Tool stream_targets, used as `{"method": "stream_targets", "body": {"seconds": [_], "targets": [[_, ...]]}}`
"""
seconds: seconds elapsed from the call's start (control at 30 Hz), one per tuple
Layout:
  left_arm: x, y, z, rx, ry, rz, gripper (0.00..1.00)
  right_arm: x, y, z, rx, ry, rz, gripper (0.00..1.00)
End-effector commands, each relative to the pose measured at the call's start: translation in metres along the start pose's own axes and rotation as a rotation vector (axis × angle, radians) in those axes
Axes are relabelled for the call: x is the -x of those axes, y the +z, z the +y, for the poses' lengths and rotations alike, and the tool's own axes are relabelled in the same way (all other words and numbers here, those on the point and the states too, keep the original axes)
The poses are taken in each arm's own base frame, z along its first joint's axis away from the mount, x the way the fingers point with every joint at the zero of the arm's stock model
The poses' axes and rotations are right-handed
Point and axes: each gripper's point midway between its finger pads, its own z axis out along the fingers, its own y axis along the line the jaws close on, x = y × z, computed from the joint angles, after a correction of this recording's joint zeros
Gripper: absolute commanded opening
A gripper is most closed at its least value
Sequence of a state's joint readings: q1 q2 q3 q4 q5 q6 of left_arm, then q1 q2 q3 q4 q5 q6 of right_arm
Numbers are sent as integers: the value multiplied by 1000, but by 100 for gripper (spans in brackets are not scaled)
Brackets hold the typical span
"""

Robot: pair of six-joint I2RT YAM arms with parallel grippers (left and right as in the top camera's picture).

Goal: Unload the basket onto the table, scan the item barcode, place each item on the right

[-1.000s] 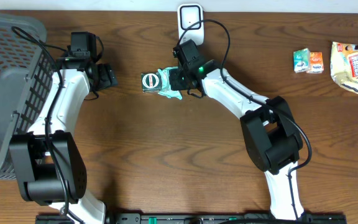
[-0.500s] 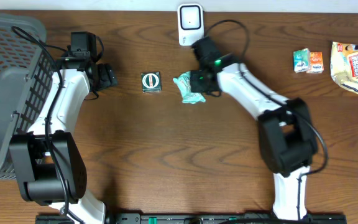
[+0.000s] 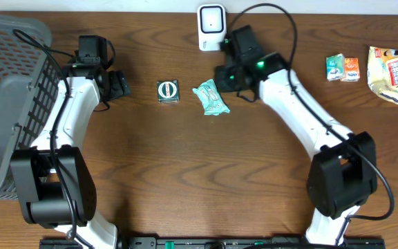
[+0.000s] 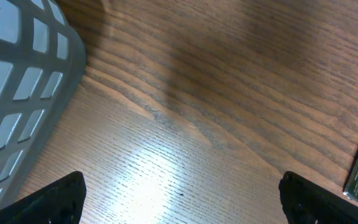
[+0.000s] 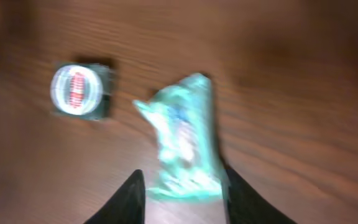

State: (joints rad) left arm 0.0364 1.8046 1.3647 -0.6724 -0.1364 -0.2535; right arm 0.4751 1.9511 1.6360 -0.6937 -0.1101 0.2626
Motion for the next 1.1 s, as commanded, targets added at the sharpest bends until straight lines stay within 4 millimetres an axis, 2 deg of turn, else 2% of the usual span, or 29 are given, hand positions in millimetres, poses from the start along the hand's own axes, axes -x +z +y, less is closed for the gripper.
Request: {"method": "stream_targets", "body": {"seconds": [0.0, 0.07, 0.3, 0.4, 0.5, 0.63, 0.8, 0.87, 1.07], "targets": [[-2, 1, 1, 7, 15, 4, 98, -7, 16, 32, 35, -135, -3, 43], [-2, 1, 1, 7, 15, 4, 98, -13, 35, 35, -67, -178, -13, 47], [-2, 1, 1, 7, 15, 4, 98, -30, 71, 12, -353, -219, -20, 54], [-2, 1, 1, 7, 15, 4, 98, -32, 77, -3, -506, -289, -35, 57], [-2, 1, 1, 7, 15, 4, 98, -27, 72, -13, -624, -360, -59, 63], [-2, 1, 1, 7, 15, 4, 98, -28, 75, -6, -601, -447, -36, 61], [-2, 1, 1, 7, 15, 4, 98, -46, 89, 13, -446, -446, 27, 61], [-2, 1, 1, 7, 15, 4, 97, -48, 90, 18, -433, -453, 29, 60], [-2, 1, 1, 7, 15, 4, 97, -50, 92, 18, -434, -455, 31, 60]]}}
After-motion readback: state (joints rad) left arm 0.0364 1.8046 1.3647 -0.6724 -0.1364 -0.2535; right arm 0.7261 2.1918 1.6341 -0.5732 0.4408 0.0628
